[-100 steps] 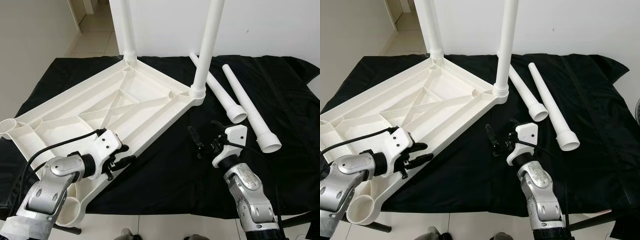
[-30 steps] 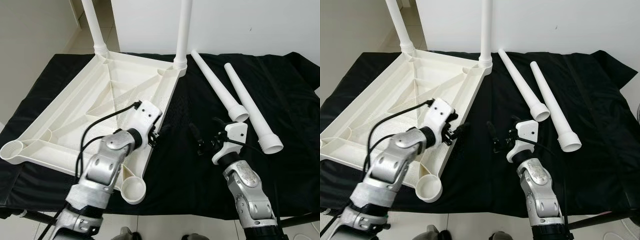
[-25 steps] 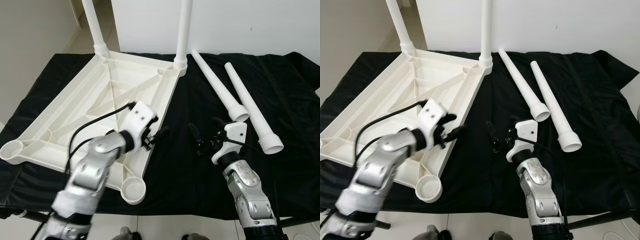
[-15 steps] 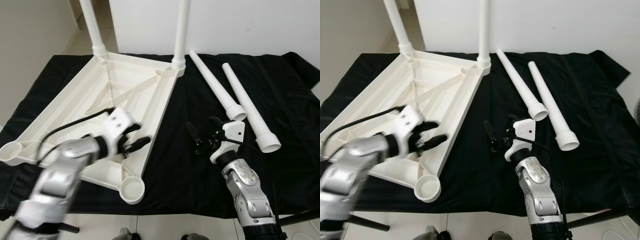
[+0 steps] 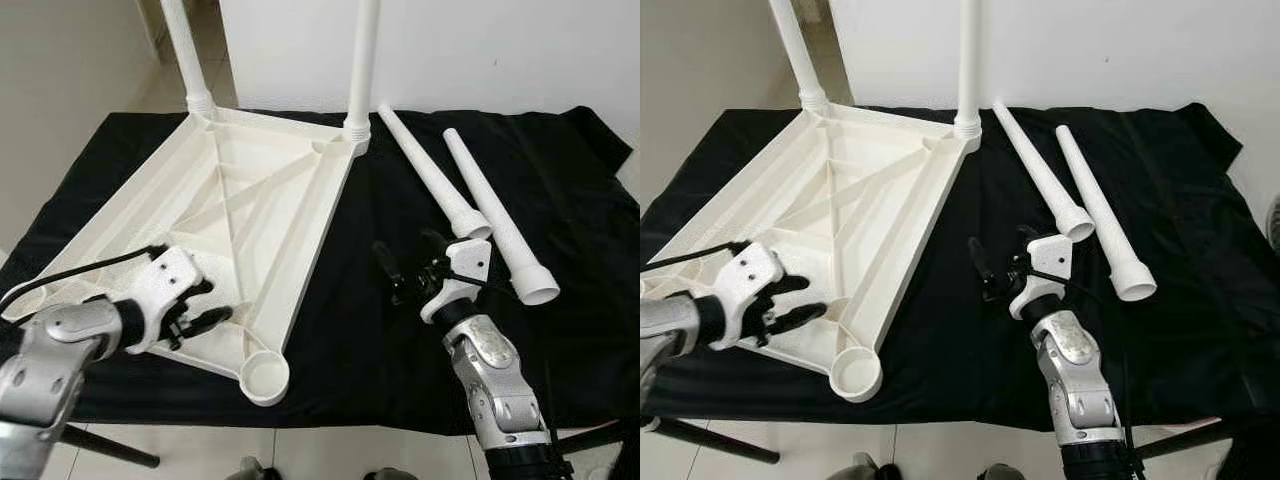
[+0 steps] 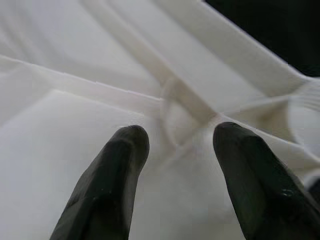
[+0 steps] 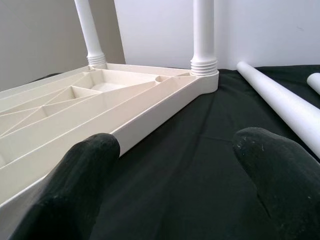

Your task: Building children table

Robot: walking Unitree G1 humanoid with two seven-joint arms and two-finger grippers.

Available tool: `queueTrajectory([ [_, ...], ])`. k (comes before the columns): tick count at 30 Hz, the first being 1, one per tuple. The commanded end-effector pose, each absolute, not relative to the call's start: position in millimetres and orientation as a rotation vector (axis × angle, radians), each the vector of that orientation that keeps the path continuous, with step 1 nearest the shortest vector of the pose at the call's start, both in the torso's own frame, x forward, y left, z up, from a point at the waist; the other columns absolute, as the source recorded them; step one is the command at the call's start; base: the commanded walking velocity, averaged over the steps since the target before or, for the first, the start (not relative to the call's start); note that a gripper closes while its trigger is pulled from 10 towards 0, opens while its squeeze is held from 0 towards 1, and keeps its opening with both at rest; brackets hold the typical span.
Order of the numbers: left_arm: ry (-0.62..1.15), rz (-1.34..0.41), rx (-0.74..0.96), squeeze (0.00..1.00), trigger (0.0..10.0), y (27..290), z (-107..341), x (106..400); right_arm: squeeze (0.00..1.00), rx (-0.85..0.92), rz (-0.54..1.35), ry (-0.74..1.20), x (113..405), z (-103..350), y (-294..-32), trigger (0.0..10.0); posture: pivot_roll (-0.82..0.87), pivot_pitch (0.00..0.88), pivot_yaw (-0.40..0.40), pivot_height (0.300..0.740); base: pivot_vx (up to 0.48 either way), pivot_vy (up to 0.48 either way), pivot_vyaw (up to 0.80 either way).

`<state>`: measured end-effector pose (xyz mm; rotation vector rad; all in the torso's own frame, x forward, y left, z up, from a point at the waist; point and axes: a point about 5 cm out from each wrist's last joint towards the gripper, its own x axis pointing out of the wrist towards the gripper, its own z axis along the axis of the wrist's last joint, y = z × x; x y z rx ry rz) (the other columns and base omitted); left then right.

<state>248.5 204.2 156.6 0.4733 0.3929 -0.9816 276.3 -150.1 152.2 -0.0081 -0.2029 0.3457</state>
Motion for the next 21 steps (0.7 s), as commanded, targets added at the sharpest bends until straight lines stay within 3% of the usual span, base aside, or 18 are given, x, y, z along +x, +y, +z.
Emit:
queueTrajectory([
  [1, 0.429, -0.984, 0.469, 0.00, 10.0, 210.2, 154.6, 246.5, 0.00, -0.008, 0.353, -0.191, 276.6, 148.3, -148.6, 10.0, -0.12, 0.048, 0.077, 0.740, 0.000, 0.000, 0.00],
  [21, 0.430, -0.937, 0.538, 0.00, 10.0, 215.6, 149.0, 258.9, 0.00, -0.014, 0.352, -0.198, 278.5, 149.6, -150.6, 10.0, -0.12, 0.051, 0.071, 0.740, 0.000, 0.000, 0.00],
])
